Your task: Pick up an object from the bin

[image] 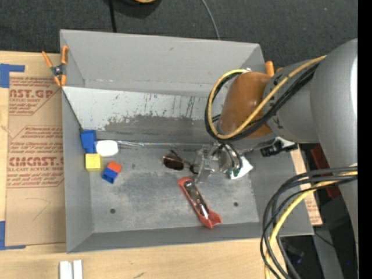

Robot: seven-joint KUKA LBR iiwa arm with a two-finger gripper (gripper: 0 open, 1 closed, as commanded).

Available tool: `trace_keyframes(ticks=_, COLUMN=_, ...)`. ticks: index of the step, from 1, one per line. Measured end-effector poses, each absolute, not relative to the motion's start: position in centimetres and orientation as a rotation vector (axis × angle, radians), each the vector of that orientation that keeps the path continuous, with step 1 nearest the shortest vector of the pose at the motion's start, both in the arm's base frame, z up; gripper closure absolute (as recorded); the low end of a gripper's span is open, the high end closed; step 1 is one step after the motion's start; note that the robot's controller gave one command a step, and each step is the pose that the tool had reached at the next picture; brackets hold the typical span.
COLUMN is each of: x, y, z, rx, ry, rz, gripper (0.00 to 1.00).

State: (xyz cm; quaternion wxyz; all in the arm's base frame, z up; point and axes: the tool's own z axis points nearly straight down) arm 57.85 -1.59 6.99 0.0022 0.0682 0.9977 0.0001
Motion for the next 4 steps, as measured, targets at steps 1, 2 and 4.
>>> trace_keyframes(ticks=1, x=57.9, y=-1.6, z=7.0, rx=0.214, ry=3.130, rz=0.000, gripper=1.00)
trace_keyframes(ticks=2, x=57.8, y=-0.6, z=10.0, rx=0.241, ry=3.137, rz=-0.001, gripper=1.00)
trace_keyframes(ticks=4, x=56.5, y=-4.4, z=20.9, rx=0.095, ry=3.142, rz=0.003, gripper=1.00)
